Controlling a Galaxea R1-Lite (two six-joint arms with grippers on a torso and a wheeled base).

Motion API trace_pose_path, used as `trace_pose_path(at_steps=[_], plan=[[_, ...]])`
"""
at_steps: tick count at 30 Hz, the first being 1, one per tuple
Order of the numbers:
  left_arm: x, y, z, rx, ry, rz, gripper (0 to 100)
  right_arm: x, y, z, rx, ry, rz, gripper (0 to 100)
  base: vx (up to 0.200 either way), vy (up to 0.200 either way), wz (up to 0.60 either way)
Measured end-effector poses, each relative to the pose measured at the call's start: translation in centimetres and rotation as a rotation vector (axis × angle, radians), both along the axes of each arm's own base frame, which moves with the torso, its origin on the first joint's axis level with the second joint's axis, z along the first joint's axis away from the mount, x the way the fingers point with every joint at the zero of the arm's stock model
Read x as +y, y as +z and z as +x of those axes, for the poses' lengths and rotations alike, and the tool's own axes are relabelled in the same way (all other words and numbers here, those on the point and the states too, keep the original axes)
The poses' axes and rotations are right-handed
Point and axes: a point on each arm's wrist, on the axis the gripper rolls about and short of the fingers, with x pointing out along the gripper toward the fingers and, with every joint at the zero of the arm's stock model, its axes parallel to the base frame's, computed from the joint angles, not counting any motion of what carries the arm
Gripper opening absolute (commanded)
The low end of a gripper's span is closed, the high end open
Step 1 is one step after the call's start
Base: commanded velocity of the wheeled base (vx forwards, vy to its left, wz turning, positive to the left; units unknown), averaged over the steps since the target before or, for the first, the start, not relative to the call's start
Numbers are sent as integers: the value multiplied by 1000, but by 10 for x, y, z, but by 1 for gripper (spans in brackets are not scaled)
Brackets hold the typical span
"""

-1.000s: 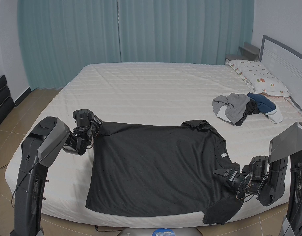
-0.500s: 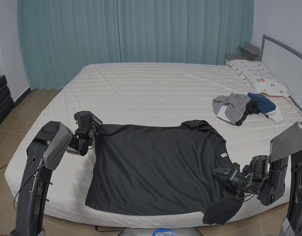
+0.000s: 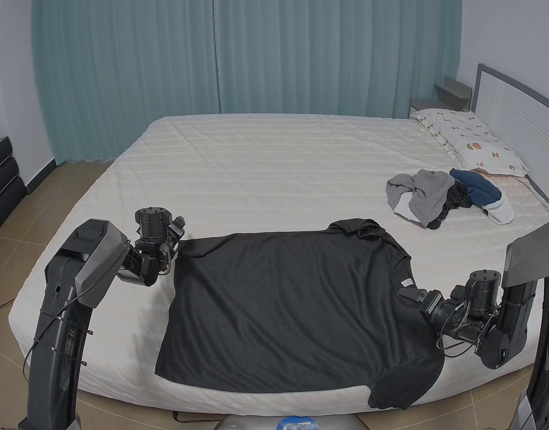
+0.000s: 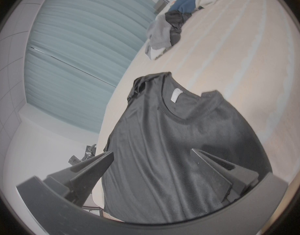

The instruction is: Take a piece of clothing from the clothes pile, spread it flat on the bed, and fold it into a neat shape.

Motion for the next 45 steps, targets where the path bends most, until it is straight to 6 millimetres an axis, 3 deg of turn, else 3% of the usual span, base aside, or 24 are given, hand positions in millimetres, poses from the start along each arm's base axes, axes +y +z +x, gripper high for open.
trace_pose_path(at_steps=[10, 23, 33, 44, 45], plan=[[12, 12, -36, 114, -57, -106, 100, -13, 20, 22, -132, 11, -158, 100, 0, 0, 0], [23, 20, -54, 154, -71, -135, 100, -6, 33, 122, -120, -17, -339, 100, 0, 0, 0], [25, 19, -59, 168, -74, -139, 100, -2, 9, 177, -119, 48, -533, 100, 0, 0, 0], [23, 18, -60, 172, -78, -136, 100, -4, -8, 213, -184, 35, -579, 100, 0, 0, 0], [23, 18, -60, 171, -78, -136, 100, -5, -10, 216, -188, 31, -580, 0, 0, 0, 0]])
